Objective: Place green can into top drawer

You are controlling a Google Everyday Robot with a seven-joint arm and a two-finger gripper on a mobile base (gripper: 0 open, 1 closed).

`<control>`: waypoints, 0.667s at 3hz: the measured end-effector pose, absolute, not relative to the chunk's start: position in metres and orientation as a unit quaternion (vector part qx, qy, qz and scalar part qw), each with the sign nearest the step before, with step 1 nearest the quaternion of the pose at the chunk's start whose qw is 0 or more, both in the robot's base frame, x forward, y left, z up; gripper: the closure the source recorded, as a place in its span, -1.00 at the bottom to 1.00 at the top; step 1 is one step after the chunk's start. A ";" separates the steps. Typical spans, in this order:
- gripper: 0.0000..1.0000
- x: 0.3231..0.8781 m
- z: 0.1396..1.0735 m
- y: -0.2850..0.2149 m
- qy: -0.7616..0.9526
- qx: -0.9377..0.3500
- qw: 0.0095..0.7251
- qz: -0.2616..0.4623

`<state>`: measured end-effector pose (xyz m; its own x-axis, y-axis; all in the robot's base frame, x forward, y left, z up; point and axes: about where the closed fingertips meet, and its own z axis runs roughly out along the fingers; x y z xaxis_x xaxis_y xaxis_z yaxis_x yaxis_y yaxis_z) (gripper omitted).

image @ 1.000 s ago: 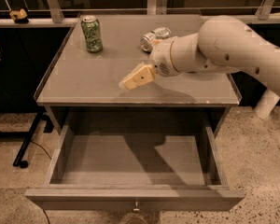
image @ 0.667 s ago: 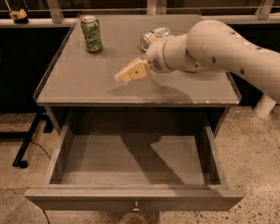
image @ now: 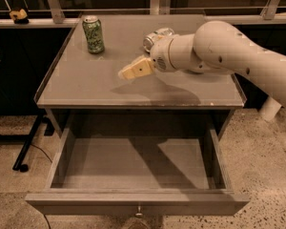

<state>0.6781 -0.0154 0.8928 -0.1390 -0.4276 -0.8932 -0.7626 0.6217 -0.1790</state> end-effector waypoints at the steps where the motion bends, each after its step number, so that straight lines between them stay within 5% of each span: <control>1: -1.00 0.705 0.901 -0.016 0.714 -0.394 0.547 0.187; 2: -1.00 0.733 0.907 -0.010 0.695 -0.394 0.566 0.204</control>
Offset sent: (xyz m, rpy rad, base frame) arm 0.0885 0.0069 0.0237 0.1824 -0.1242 0.0700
